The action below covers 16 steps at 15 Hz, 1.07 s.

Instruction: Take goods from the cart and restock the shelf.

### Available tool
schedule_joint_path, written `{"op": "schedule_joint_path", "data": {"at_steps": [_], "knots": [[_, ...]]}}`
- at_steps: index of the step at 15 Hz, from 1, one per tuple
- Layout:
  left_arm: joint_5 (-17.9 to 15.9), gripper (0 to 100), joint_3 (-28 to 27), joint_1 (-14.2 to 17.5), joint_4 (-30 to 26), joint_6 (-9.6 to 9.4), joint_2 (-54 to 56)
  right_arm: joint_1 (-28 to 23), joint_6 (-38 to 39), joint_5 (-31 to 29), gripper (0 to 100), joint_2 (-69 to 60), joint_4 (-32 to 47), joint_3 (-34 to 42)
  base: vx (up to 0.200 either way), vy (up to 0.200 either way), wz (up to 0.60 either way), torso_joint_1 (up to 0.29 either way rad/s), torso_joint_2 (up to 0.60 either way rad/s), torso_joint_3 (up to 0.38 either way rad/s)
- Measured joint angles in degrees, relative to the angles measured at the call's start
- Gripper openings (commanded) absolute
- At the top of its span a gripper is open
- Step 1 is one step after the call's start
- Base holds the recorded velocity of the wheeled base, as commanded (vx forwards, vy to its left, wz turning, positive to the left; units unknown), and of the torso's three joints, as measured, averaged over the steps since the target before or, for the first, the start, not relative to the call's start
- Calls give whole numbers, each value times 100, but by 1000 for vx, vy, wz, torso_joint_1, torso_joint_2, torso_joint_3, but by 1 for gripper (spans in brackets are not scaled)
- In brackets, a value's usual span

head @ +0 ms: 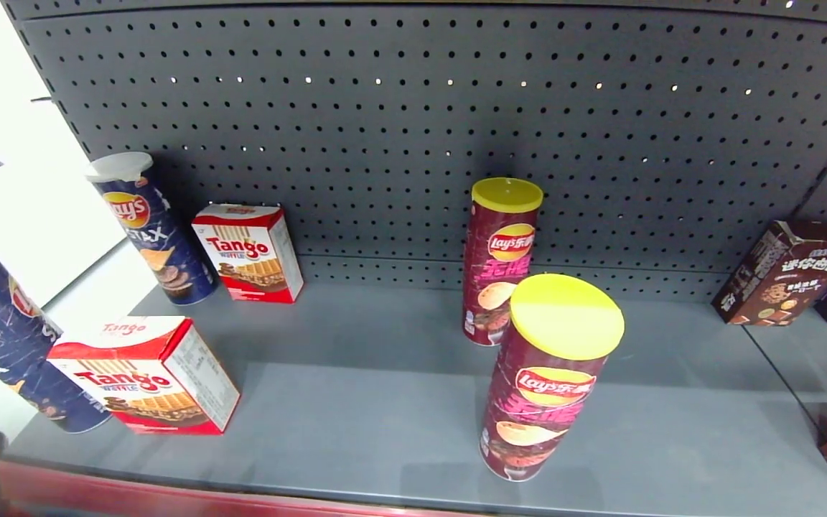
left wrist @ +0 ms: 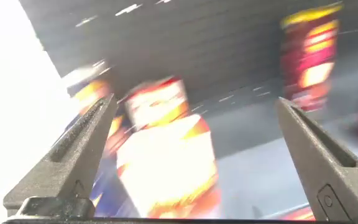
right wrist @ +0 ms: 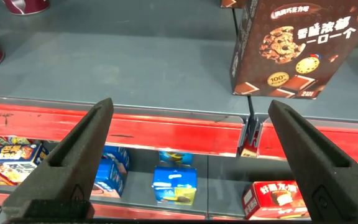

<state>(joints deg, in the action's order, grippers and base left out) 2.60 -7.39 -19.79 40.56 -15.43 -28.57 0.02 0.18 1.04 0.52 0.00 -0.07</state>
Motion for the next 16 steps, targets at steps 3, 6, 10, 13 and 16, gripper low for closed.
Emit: {"op": "schedule_joint_path", "data": {"at_steps": [3, 6, 10, 13, 16], "knots": [[-241, 100, 563, 1240, -774, 315, 1097, 0, 0, 0, 100, 0, 0, 0, 0, 0, 0, 0, 0, 0], [-1510, 100, 709, 2126, -2464, 578, 1841, 7, 0, 0, 100, 0, 0, 0, 0, 0, 0, 0, 0, 0], [-2254, 100, 684, 2316, -3988, 652, 2299, 0, 0, 0, 100, 0, 0, 2, 0, 0, 0, 0, 0, 0], [-1790, 100, 708, 2036, -3706, 1068, 2583, 7, 0, 0, 100, 0, 0, 2, 0, 0, 0, 0, 0, 0], [-1507, 100, 734, 2000, -3706, 1243, 2761, 0, 0, 0, 100, 0, 0, 2, 0, 0, 0, 0, 0, 0]]}}
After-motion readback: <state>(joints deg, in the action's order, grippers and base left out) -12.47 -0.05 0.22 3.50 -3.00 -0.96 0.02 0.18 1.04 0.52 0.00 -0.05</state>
